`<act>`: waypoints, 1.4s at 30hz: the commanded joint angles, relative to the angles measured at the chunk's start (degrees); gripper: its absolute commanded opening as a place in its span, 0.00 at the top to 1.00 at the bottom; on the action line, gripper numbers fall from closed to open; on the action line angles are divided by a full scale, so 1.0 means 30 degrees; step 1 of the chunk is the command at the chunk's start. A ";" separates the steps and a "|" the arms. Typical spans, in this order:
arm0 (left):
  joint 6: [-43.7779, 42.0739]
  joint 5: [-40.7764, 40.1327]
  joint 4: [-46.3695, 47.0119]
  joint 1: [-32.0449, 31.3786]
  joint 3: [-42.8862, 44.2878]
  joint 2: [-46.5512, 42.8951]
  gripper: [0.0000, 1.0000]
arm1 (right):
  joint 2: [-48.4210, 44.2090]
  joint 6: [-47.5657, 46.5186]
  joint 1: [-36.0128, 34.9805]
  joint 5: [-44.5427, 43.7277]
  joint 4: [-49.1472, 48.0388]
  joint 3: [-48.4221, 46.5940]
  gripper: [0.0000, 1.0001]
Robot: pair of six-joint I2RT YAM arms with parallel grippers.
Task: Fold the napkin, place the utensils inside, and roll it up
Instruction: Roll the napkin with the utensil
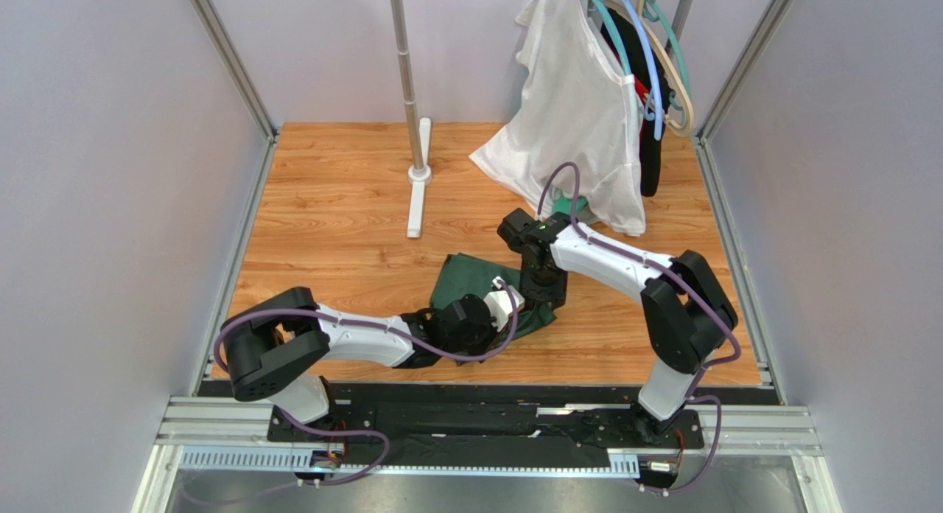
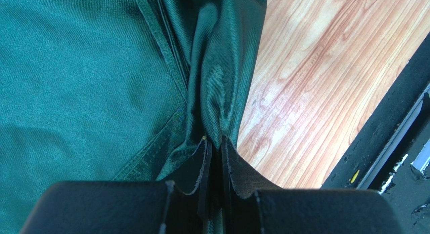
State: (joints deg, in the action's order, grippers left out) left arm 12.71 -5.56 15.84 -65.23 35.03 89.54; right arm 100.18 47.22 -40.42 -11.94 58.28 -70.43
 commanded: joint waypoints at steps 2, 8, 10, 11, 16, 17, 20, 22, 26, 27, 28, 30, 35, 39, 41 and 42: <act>0.0275 0.1003 -0.1441 -0.0111 -0.0073 -0.0372 0.89 | -0.3301 -0.0097 0.0056 -0.1786 0.0438 0.0447 0.43; 0.0772 0.3274 -0.0476 0.0677 -0.0980 -0.0988 0.89 | -0.8099 -0.1175 0.1550 0.0081 -0.4294 0.4134 0.37; 0.1414 0.4776 0.0431 0.1877 -0.1709 -0.1221 0.89 | -0.9305 -0.3189 0.1580 0.0261 -0.6147 0.5046 0.36; 0.1534 0.6002 0.0608 0.2229 -0.1830 -0.1281 0.89 | -0.9863 -0.3898 0.1551 0.0667 -0.8099 0.5514 0.36; 0.2556 0.8675 0.0611 0.4307 -0.2008 -0.0932 0.90 | -1.3323 -0.7210 0.1289 0.3715 -1.4263 0.9119 0.36; 0.2821 0.9550 0.0610 0.4515 -0.1978 -0.0843 0.90 | -1.3441 -0.8665 0.0823 0.4704 -1.5286 0.9268 0.36; 0.4052 1.0813 0.0552 0.5569 -0.1890 -0.0491 0.91 | -1.3034 -1.1623 -0.0993 0.4217 -1.5705 0.9152 0.36; 0.4666 1.1343 0.0202 0.6068 -0.1774 -0.0257 0.91 | -1.2276 -1.2805 -0.2220 0.4012 -1.5968 0.9035 0.36; 0.5341 1.3389 -0.0854 0.7646 -0.1217 -0.0022 0.91 | -1.1451 -1.5297 -0.3719 0.4011 -1.7312 0.9356 0.37; 0.5604 1.3890 -0.0826 0.8000 -0.1187 0.0066 0.91 | -1.1450 -1.6461 -0.3983 0.4011 -1.7666 0.9502 0.37; 0.6100 1.4475 -0.0767 0.8468 -0.1129 0.0356 0.91 | -1.1479 -1.6995 -0.4479 0.4011 -1.8510 0.9735 0.37; 0.6688 1.5882 -0.0040 0.9607 -0.1274 0.0651 0.91 | -1.1888 -1.7963 -0.4863 0.3250 -1.9830 1.0905 0.37; 0.7657 1.8081 0.0610 1.0961 -0.1363 0.1852 0.91 | -1.2271 -2.0075 -0.5479 0.4623 -2.1712 1.2754 0.36; 0.7980 1.9050 0.0786 1.1430 -0.1188 0.2438 0.92 | -1.1717 -2.1129 -0.6240 0.4745 -2.1771 1.3282 0.36; 0.8009 1.9460 0.0757 1.1548 -0.1187 0.2614 0.92 | -1.1364 -2.2065 -0.7060 0.3808 -2.1800 1.3283 0.36; 0.8067 1.9665 0.0786 1.1607 -0.1187 0.2615 0.92 | -1.0782 -2.2359 -0.7323 0.3110 -2.1858 1.3225 0.36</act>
State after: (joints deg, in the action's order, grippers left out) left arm 35.16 48.82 18.02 -31.16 30.48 96.47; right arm 65.19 -12.99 -59.24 0.84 -1.98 -30.72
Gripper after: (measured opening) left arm 0.148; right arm 0.637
